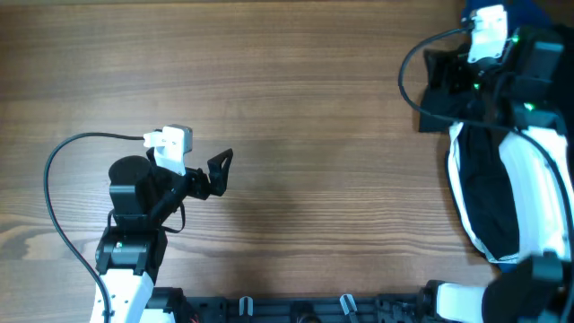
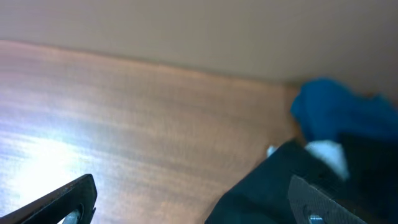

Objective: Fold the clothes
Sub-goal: 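Reach the right gripper into the clothes pile and grasp the black shorts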

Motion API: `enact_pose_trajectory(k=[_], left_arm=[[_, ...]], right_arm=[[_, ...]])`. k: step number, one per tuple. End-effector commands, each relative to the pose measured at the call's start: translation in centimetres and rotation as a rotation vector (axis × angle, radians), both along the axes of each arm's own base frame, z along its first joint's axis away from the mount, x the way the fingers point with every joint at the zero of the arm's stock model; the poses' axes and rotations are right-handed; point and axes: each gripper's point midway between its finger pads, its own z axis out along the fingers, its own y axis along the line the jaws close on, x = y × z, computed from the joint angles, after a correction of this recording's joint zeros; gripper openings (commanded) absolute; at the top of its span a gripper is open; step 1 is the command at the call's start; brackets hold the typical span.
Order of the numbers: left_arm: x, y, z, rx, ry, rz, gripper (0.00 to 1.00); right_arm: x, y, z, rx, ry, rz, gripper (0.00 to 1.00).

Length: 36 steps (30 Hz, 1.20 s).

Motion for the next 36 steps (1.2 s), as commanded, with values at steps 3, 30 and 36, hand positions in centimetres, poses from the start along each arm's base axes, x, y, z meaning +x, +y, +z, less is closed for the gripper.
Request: enact_pose_trajectory(k=[3, 30, 36], left_arm=[[0.4, 0.1, 1.0, -0.075, 0.018, 0.058, 1.0], [0.7, 0.8, 0.9, -0.167, 0.07, 0.152, 1.0], [0.7, 0.8, 0.9, -0.166, 0.07, 0.151, 1.0]], right_arm=[[-0.3, -1.4, -6.7, 0.274, 0.256, -0.289, 1.0], [-1.3, -5.8, -18.8, 0.382, 0.493, -0.82, 0.84], [-1.9, -5.7, -21.3, 0.369, 0.554, -0.83, 0.8]])
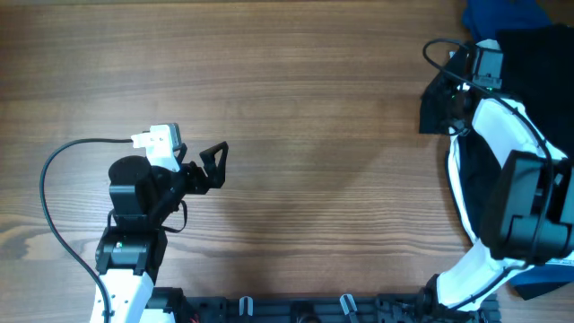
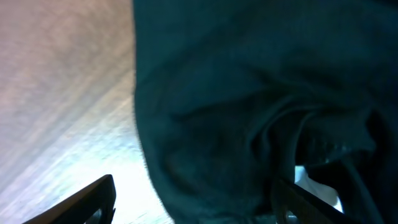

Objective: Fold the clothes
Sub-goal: 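Reach the right gripper into the clothes pile and grasp the black shorts, then pull the black shorts left onto the table with the right gripper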

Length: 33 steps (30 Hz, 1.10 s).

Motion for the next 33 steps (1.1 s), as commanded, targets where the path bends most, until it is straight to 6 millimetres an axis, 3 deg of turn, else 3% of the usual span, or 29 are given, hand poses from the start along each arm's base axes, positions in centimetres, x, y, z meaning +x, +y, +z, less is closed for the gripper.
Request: enact_pose_trajectory(k=[1, 3, 11, 15, 19, 22, 24, 28, 33], left_arm=[[0.4, 0.0, 0.9, -0.001, -0.018, 0.012, 1.0], [0.4, 0.0, 0.9, -0.001, -0.018, 0.012, 1.0], [0.4, 0.0, 0.9, -0.001, -0.018, 0.011, 1.0], [0.6, 0.0, 1.4, -0.001, -0.038, 0.012, 1.0], [1.2, 0.1, 2.7, 0.0, -0.101, 0.019, 1.0], [2.0, 0.9, 4.2, 0.013, -0.171, 0.06, 1.0], [2.6, 2.3, 4.9, 0.034, -0.205, 0.128, 1.0], [3.2, 5.9, 4.8, 0.086, -0.206, 0.291, 1.0], [3.5, 8.6, 4.6, 0.1, -0.203, 0.378, 1.0]], right_arm=[[-0.4, -0.5, -2.6, -0.007, 0.061, -0.029, 0.79], [-0.6, -0.4, -3.5, -0.004, 0.082, -0.029, 0.73], [-0.8, -0.2, -4.6, 0.011, 0.101, -0.023, 0.04], [0.0, 1.0, -4.0, 0.054, 0.067, 0.046, 0.04], [1.7, 3.6, -0.2, 0.129, -0.045, 0.242, 0.04], [2.6, 5.9, 5.2, 0.19, -0.147, 0.392, 0.04], [2.8, 8.0, 9.6, 0.251, -0.224, 0.506, 0.04], [2.6, 10.7, 15.8, 0.242, -0.284, 0.625, 0.04], [2.6, 17.2, 20.8, 0.218, -0.335, 0.782, 0.04]])
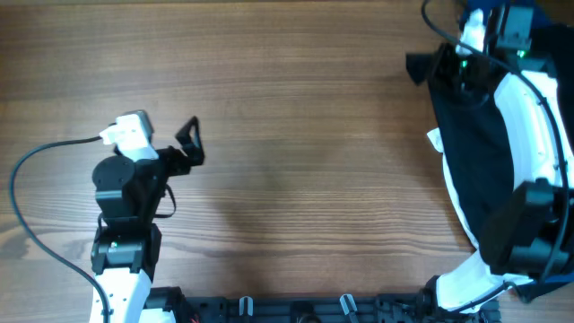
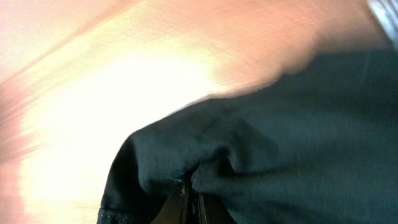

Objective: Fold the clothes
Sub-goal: 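Pull the black shorts left onto the table with the right gripper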

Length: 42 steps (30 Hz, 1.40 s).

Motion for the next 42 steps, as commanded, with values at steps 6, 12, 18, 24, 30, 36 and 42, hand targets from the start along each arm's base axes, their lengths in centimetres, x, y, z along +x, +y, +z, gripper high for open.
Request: enact_pose_trajectory(k=[6, 12, 18, 24, 30, 36, 42], left_arm=[[0.8, 4.0, 1.6, 0.014, -0.056, 0.149, 1.0], [0.7, 5.8, 2.0, 0.036, -0.069, 0.237, 1.0], [0.4, 7.6, 2.0, 0.064, -0.068, 0.341, 1.0], [-0.5, 10.3, 2.1, 0.108, -0.064, 0.503, 1.0], [-1.5, 12.2, 2.3, 0.138, -0.062, 0.619, 1.0], [-1.5, 12.3, 2.3, 0.159, -0.057, 0.623, 1.0], [-1.5, 12.2, 2.3, 0.156, -0.058, 0.616, 1.0]], right_arm=[[0.0, 14.1, 7.1, -0.025, -0.19, 0.259, 0.04], [-2.8, 24.2, 8.2, 0.072, -0.254, 0.469, 0.03], [-7.7, 34.4, 4.8, 0.105, -0.195, 0.656, 0.04], [-13.3, 40.8, 1.7, 0.121, -0.134, 0.827, 0.04], [-17.0, 43.0, 1.4, 0.117, -0.129, 0.937, 0.04], [-15.7, 40.8, 0.9, 0.065, -0.118, 0.923, 0.82], [-7.7, 30.1, 1.6, -0.008, -0.052, 0.66, 1.0]])
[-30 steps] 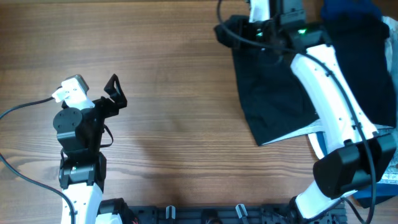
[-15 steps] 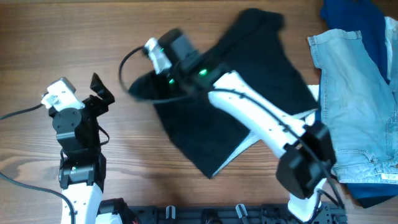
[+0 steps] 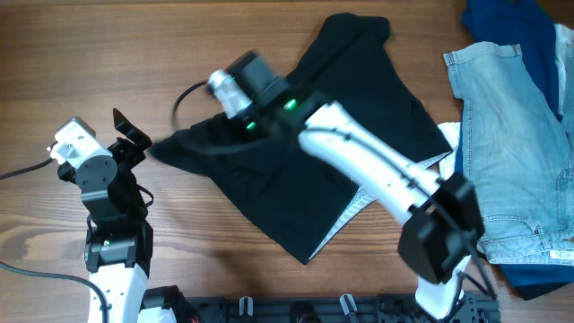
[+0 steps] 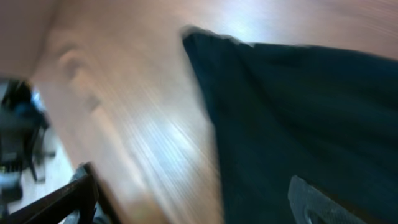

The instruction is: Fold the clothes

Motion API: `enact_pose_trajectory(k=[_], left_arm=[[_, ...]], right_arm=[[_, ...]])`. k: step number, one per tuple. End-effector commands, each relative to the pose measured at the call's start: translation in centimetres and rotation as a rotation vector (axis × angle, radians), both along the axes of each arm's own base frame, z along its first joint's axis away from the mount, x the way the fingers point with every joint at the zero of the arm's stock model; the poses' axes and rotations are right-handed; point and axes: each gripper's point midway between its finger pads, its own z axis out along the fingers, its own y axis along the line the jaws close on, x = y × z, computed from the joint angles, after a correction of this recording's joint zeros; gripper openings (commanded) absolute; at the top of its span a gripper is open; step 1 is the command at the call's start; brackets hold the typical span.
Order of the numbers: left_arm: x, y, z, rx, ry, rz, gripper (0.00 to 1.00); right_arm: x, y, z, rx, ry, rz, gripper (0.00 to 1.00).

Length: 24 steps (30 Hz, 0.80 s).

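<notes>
A black garment (image 3: 314, 152) lies spread and rumpled across the middle of the table; its left corner (image 4: 193, 34) points toward the left arm. My right gripper (image 3: 218, 123) hovers over the garment's left part, reached far across the table. It is open (image 4: 189, 205): the fingers stand wide apart, one over bare wood, the other over black cloth, nothing between them. My left gripper (image 3: 128, 135) is at the left side, just clear of the garment's corner, and looks open and empty.
Light blue jeans (image 3: 502, 135) lie at the right edge, with a darker blue garment (image 3: 502, 18) behind them. A white cloth (image 3: 359, 202) peeks out under the black garment's right side. Bare wooden table (image 3: 108, 54) extends to the far left.
The black garment was bunched at the far right with my right gripper shut on it; now it lies spread mid-table and the gripper is open. The left arm has shifted further left.
My right gripper was open beside the black cloth at the far right edge. Then it was open right over the cloth, then shut on a fold of it. Now the garment lies in the table's middle, released, and the jeans show at the right.
</notes>
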Motion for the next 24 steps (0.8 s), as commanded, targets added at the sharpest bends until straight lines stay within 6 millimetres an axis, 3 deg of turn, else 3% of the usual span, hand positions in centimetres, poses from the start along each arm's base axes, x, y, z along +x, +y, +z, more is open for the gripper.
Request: enact_pose_trajectory(k=[1, 3, 5, 6, 9, 11, 16, 24], left_arm=[[0.3, 0.1, 0.8, 0.007, -0.015, -0.007, 1.0], [1.0, -1.4, 0.6, -0.015, -0.014, -0.099, 1.0], [1.8, -3.1, 0.1, -0.042, -0.004, -0.202, 1.0], [2.1, -3.8, -0.4, -0.056, 0.006, -0.243, 1.0], [3.1, -5.5, -2.5, -0.101, 0.062, -0.345, 1.0], [3.7, -6.3, -4.1, -0.129, 0.105, -0.388, 1.0], [5.0, -8.2, -7.4, -0.178, 0.179, -0.475, 1.0], [5.6, -9.9, -8.6, -0.085, 0.227, -0.558, 1.0]], right_arm=[[7.3, -8.8, 3.3, -0.02, -0.068, -0.22, 1.0], [9.7, -14.8, 2.3, -0.102, -0.041, -0.363, 1.0], [10.9, -19.8, 1.1, -0.188, -0.014, -0.476, 1.0], [11.3, -23.2, 0.1, -0.263, 0.003, -0.551, 1.0], [11.2, -29.3, -1.7, -0.399, 0.042, -0.678, 1.0], [10.9, -31.3, -2.6, -0.438, 0.063, -0.712, 1.0], [9.3, -31.9, -5.2, -0.484, 0.118, -0.681, 1.0], [2.7, -31.3, -11.7, -0.595, 0.307, -0.575, 1.0]])
